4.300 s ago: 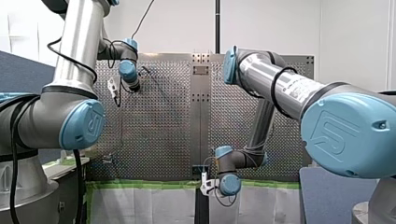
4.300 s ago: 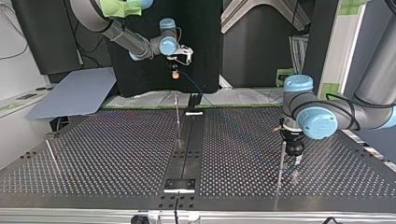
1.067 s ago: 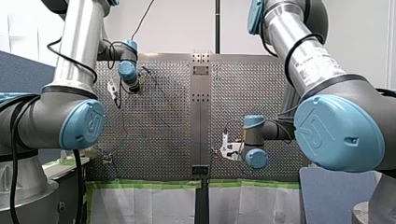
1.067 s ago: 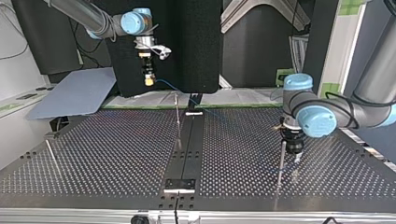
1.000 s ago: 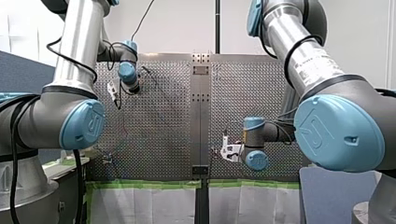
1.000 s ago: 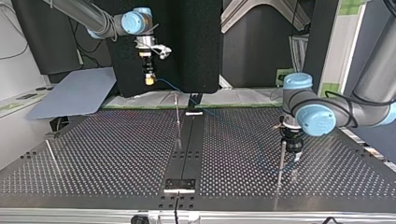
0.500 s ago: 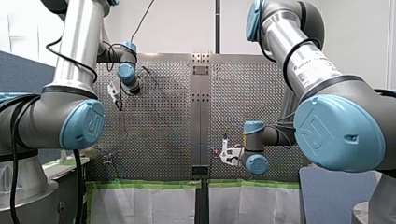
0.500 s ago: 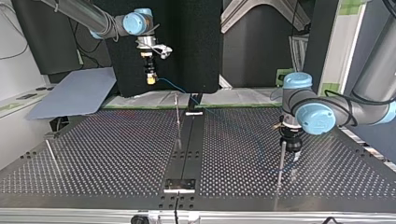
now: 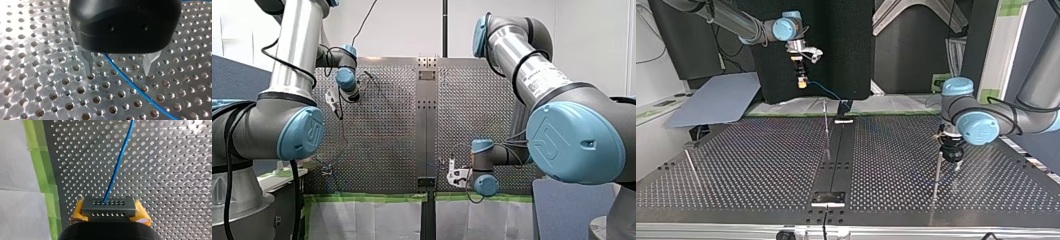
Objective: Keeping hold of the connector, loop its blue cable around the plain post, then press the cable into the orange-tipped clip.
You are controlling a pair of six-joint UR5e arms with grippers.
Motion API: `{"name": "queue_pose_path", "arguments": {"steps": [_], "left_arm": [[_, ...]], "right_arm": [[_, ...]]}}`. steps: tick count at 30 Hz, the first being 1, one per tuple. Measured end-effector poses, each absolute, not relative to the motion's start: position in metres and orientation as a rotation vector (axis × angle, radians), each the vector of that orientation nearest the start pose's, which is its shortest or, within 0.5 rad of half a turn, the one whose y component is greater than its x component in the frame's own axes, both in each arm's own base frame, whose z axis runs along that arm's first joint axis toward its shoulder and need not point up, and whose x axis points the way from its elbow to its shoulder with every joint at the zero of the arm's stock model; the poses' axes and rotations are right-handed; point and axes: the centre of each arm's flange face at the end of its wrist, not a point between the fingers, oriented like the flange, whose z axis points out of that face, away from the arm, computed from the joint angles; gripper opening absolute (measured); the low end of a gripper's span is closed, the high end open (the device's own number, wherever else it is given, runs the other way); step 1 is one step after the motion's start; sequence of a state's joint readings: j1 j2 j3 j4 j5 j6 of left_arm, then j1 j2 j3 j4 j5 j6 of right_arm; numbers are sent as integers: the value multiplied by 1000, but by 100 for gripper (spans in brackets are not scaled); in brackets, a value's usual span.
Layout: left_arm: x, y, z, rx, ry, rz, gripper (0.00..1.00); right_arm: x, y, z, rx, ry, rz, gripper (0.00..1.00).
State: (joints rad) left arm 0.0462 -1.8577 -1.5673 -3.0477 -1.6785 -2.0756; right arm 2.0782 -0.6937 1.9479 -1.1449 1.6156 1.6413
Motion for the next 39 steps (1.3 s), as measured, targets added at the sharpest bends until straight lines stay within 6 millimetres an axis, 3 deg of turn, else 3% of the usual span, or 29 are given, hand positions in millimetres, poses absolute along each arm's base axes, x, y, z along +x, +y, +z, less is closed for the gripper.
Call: {"name": "queue_pose_path", "arguments": {"steps": [17, 31, 39], "left_arm": [[568, -66, 298, -703, 1664, -393, 100], [566, -50, 297, -809, 1629, -440, 100], [545, -55, 306, -778, 1640, -439, 100]], "right_arm": [[374, -408, -50, 1631, -1085, 1503, 0], [374, -409, -50, 1634, -1088, 1498, 0], [375, -410, -50, 1633, -1087, 1499, 0]]}}
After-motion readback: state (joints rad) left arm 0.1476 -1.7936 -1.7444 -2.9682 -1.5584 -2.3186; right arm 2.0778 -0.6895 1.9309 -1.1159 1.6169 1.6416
